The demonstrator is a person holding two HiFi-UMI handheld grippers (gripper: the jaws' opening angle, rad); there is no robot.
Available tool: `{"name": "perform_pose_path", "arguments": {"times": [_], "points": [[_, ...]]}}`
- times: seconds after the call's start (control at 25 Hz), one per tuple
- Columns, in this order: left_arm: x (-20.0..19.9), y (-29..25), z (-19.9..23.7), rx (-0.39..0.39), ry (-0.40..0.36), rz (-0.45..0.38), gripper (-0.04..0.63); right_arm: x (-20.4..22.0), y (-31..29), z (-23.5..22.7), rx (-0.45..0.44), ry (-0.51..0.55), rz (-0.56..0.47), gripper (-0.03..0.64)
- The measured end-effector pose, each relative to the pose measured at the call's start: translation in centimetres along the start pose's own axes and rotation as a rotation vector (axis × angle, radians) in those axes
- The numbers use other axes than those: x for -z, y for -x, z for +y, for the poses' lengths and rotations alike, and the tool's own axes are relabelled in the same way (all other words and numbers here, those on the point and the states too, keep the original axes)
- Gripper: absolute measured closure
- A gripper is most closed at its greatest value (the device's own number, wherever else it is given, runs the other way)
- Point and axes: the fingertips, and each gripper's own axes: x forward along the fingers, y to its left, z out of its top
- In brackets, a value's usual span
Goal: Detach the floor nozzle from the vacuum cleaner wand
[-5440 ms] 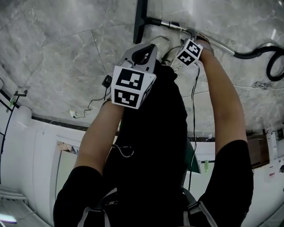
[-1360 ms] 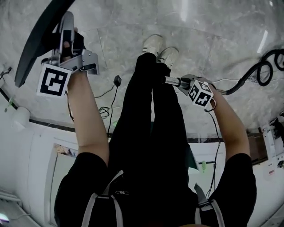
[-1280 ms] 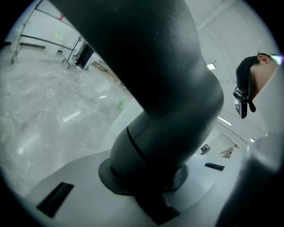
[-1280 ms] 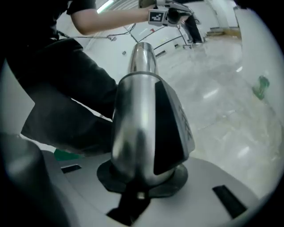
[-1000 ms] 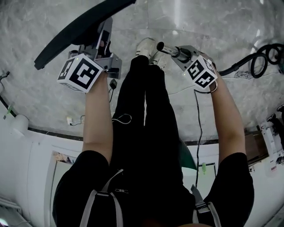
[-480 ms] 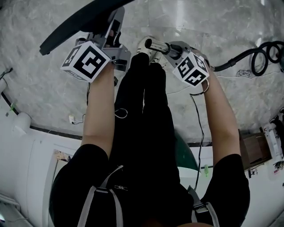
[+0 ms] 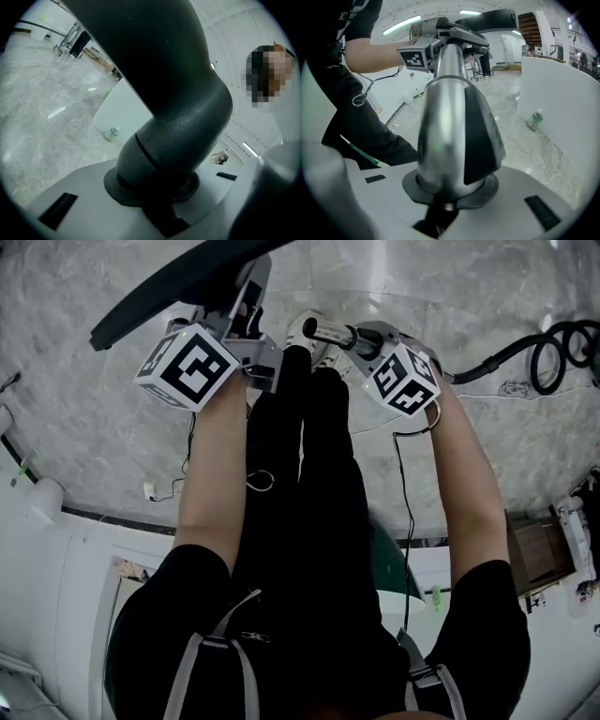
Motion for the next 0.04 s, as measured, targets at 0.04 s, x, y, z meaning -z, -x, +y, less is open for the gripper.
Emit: {"name": "perform_pose_path", "arguments": {"times": [0.04], "points": [[-0.26, -0.01, -0.18, 0.005, -0.007, -0.001, 0.525, -0.20, -0.04, -0.08, 0.001, -0.002, -0.002, 0.531]]}}
